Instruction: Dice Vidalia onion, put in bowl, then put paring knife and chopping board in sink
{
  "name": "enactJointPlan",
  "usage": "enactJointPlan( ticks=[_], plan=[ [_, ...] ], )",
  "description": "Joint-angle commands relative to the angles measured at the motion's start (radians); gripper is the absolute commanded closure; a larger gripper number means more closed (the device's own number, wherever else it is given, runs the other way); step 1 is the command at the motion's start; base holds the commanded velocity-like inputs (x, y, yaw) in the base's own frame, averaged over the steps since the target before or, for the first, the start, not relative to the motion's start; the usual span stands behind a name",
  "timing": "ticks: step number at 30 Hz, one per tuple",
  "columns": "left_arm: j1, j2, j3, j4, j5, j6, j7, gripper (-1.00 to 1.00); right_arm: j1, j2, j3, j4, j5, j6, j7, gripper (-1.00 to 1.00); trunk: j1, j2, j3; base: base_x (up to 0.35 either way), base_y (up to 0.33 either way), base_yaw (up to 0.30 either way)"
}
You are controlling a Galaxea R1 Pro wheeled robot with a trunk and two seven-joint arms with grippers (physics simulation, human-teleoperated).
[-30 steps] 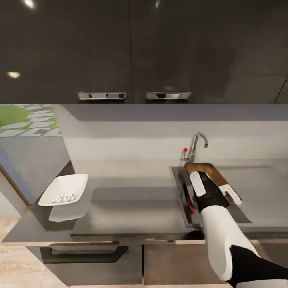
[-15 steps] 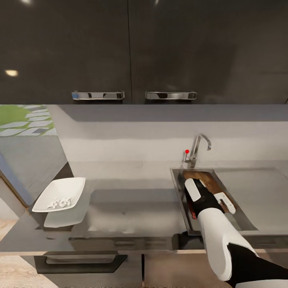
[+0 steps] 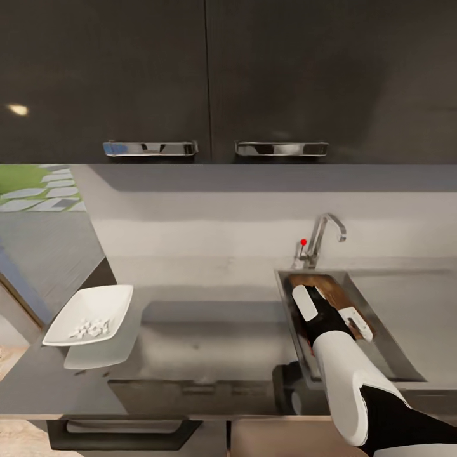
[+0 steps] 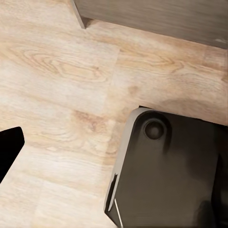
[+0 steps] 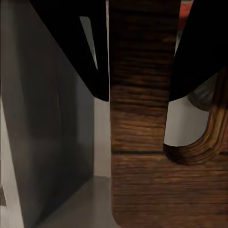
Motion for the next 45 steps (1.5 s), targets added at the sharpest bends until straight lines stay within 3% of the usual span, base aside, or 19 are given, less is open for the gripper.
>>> enactJointPlan(
  ticks=[1,19,32,41,45],
  plan=[
    [0.000,0.000,-0.002,-0.002,0.003,-0.001,0.002,-1.00,-0.001,0.001,-0.002,-0.001,0.000,-0.006,-0.001,1.00,0.001,-0.002,-0.003,0.061,0.000,0.072],
    [0.000,0.000,-0.004,-0.001,0.003,-0.001,0.002,-1.00,0.006,-0.014,-0.006,-0.001,0.003,-0.038,0.075,1.00,0.001,-0.002,-0.031,0.004,-0.087,0.081],
    [0.000,0.000,-0.004,0.015,0.003,-0.002,0.002,-1.00,0.011,-0.016,-0.008,-0.001,0.003,-0.041,0.079,1.00,0.001,-0.002,-0.050,-0.010,-0.008,0.020],
    [0.000,-0.001,-0.002,0.023,0.003,-0.003,0.002,-1.00,0.010,-0.016,-0.009,-0.001,0.003,-0.041,0.079,1.00,0.001,-0.002,-0.051,-0.099,-0.027,-0.065],
    [0.000,-0.001,-0.002,0.024,0.003,-0.002,0.002,-1.00,0.011,-0.029,-0.007,0.000,0.002,-0.041,0.081,1.00,0.001,-0.002,-0.052,-0.002,0.000,-0.010]
  ],
)
